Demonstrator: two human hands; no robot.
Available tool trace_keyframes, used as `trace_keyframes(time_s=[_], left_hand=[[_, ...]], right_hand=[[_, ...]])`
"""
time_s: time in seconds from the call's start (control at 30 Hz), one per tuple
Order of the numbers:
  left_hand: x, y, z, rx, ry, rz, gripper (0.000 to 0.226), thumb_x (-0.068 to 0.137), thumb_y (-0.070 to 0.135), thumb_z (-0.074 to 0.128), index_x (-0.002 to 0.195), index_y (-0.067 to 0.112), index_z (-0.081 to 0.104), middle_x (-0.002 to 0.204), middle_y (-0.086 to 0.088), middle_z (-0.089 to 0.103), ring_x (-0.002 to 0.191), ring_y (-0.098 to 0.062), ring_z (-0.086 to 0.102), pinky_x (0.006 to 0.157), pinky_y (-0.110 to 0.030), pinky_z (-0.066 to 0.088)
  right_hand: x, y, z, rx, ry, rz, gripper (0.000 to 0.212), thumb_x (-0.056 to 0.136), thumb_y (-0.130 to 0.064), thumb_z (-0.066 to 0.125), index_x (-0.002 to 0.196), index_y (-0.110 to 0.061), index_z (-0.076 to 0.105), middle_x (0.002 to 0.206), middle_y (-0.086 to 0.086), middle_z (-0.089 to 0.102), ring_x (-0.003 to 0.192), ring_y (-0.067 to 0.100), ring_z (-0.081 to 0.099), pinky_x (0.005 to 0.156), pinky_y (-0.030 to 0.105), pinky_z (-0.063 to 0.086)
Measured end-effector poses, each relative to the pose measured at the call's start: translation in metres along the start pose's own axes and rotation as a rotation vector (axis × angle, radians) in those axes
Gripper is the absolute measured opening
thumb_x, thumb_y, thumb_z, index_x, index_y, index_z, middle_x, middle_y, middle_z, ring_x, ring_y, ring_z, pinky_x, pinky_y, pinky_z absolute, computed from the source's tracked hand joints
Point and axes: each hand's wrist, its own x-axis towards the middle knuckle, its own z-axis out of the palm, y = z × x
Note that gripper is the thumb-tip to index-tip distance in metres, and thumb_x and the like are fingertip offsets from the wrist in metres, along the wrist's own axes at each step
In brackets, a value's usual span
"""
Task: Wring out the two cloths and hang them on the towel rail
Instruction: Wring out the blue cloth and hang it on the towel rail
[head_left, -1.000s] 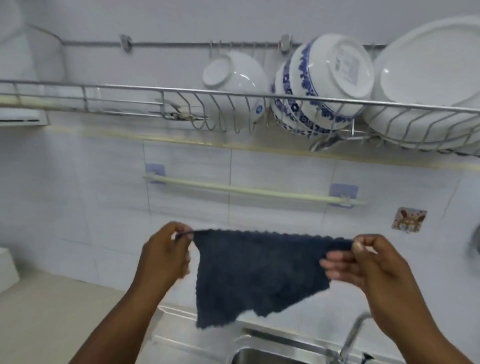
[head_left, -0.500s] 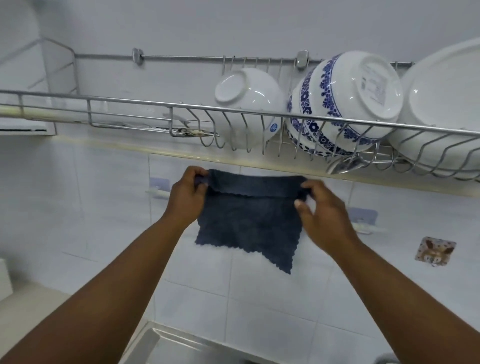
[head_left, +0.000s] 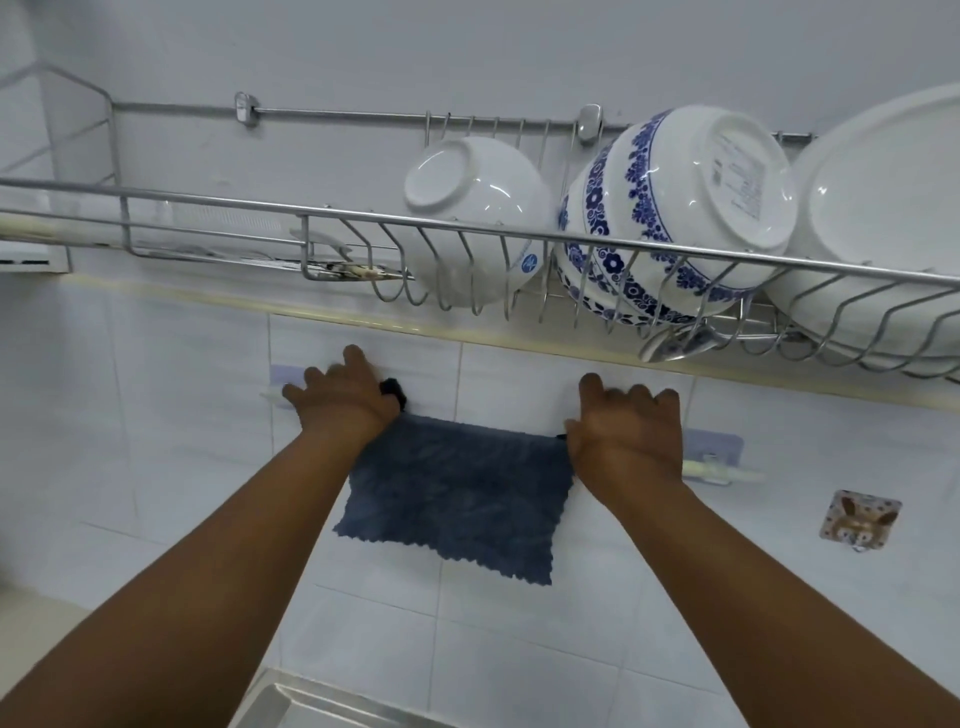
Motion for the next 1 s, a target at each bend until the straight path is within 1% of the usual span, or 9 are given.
trace_keyframes(time_s=[0.07, 0.13, 0.3, 0.4, 0.53, 0.67, 0.77, 0.9, 1.0], left_hand=[[-0.002, -0.005, 0.003, -0.173, 0.202, 0.054, 0.047, 0.084, 0.044, 0.056, 0.118, 0.014, 0.044, 0.112, -0.014, 0.061, 0.105, -0.035, 0.055, 0.089, -0.046, 0.044], [-0.01, -0.012, 0.007, -0.409, 0.191, 0.219, 0.021, 0.089, 0.035, 0.054, 0.101, 0.018, 0.05, 0.096, -0.012, 0.066, 0.088, -0.031, 0.061, 0.079, -0.043, 0.052], [-0.018, -0.013, 0.014, 0.136, 0.043, 0.479, 0.035, 0.099, 0.044, 0.029, 0.107, 0.021, 0.054, 0.104, -0.005, 0.068, 0.092, -0.025, 0.06, 0.091, -0.041, 0.044], [-0.018, -0.019, 0.016, -0.207, 0.295, 0.416, 0.034, 0.097, 0.041, 0.038, 0.102, 0.015, 0.059, 0.099, -0.01, 0.066, 0.089, -0.028, 0.057, 0.083, -0.043, 0.047], [-0.024, -0.04, 0.022, -0.592, 0.502, 0.279, 0.019, 0.095, 0.027, 0.052, 0.093, 0.011, 0.061, 0.09, -0.009, 0.066, 0.081, -0.025, 0.059, 0.071, -0.037, 0.052], [-0.033, -0.044, 0.035, -0.867, 0.244, -0.123, 0.008, 0.094, 0.02, 0.053, 0.091, 0.014, 0.059, 0.09, -0.008, 0.064, 0.08, -0.025, 0.06, 0.066, -0.029, 0.047], [-0.028, -0.047, 0.036, -1.318, -0.115, -0.395, 0.01, 0.092, 0.024, 0.058, 0.094, 0.015, 0.061, 0.105, -0.011, 0.067, 0.096, -0.029, 0.062, 0.083, -0.039, 0.051], [-0.034, -0.054, 0.036, -1.493, -0.347, -0.299, 0.016, 0.094, 0.015, 0.058, 0.108, 0.011, 0.063, 0.11, -0.01, 0.067, 0.104, -0.028, 0.063, 0.095, -0.041, 0.048], [-0.037, -0.057, 0.037, -1.38, -0.322, -0.26, 0.021, 0.094, 0.016, 0.058, 0.114, 0.01, 0.062, 0.113, -0.009, 0.065, 0.107, -0.029, 0.061, 0.093, -0.039, 0.048]], right_hand=[[0.0, -0.001, -0.005, 0.113, 0.06, -0.13, 0.02, 0.075, -0.021, 0.073, 0.087, -0.008, 0.061, 0.069, 0.011, 0.066, 0.065, 0.032, 0.057, 0.067, 0.038, 0.043], [-0.007, -0.006, -0.005, 0.249, 0.027, -0.247, 0.013, 0.088, -0.028, 0.06, 0.089, -0.015, 0.059, 0.081, 0.006, 0.066, 0.076, 0.027, 0.054, 0.069, 0.037, 0.039], [-0.018, -0.007, 0.005, 0.119, -0.166, -0.147, 0.037, 0.094, -0.054, 0.036, 0.107, -0.023, 0.053, 0.093, 0.002, 0.067, 0.09, 0.027, 0.053, 0.081, 0.042, 0.038], [-0.018, -0.005, 0.005, 0.159, 0.016, -0.113, 0.032, 0.091, -0.045, 0.049, 0.104, -0.018, 0.06, 0.097, 0.005, 0.068, 0.091, 0.029, 0.054, 0.079, 0.042, 0.04], [-0.022, 0.0, 0.007, 0.177, -0.101, -0.149, 0.036, 0.094, -0.051, 0.041, 0.11, -0.023, 0.058, 0.105, 0.0, 0.067, 0.098, 0.025, 0.052, 0.086, 0.041, 0.04], [-0.031, 0.007, 0.009, 0.254, 0.007, -0.073, 0.031, 0.09, -0.043, 0.056, 0.11, -0.021, 0.064, 0.107, 0.002, 0.068, 0.1, 0.026, 0.053, 0.083, 0.042, 0.043], [-0.041, 0.01, 0.007, 0.345, 0.072, -0.036, 0.027, 0.088, -0.036, 0.063, 0.108, -0.019, 0.066, 0.106, 0.002, 0.069, 0.101, 0.026, 0.053, 0.082, 0.04, 0.044], [-0.059, 0.009, 0.005, 0.448, 0.091, -0.007, 0.025, 0.084, -0.03, 0.068, 0.105, -0.016, 0.068, 0.102, 0.002, 0.071, 0.099, 0.024, 0.055, 0.083, 0.038, 0.044], [-0.072, 0.009, 0.004, 0.491, 0.078, 0.025, 0.027, 0.08, -0.026, 0.073, 0.104, -0.014, 0.068, 0.102, 0.004, 0.072, 0.098, 0.026, 0.058, 0.086, 0.041, 0.046]])
